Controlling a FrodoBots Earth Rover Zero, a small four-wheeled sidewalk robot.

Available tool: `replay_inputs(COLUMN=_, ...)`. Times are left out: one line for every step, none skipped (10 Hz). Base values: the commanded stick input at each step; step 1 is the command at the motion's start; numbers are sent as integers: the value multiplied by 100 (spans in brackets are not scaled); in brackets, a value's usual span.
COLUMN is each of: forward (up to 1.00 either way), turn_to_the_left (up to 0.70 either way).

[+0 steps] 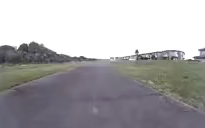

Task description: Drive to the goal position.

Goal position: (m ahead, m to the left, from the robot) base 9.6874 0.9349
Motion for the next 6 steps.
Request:
replay_inputs(forward=70, turn_to_the_left=0)
replay_inputs(forward=70, turn_to_the_left=0)
replay_inputs(forward=70, turn_to_the_left=0)
replay_inputs(forward=70, turn_to_the_left=0)
replay_inputs(forward=70, turn_to_the_left=0)
replay_inputs(forward=70, turn_to_the_left=0)
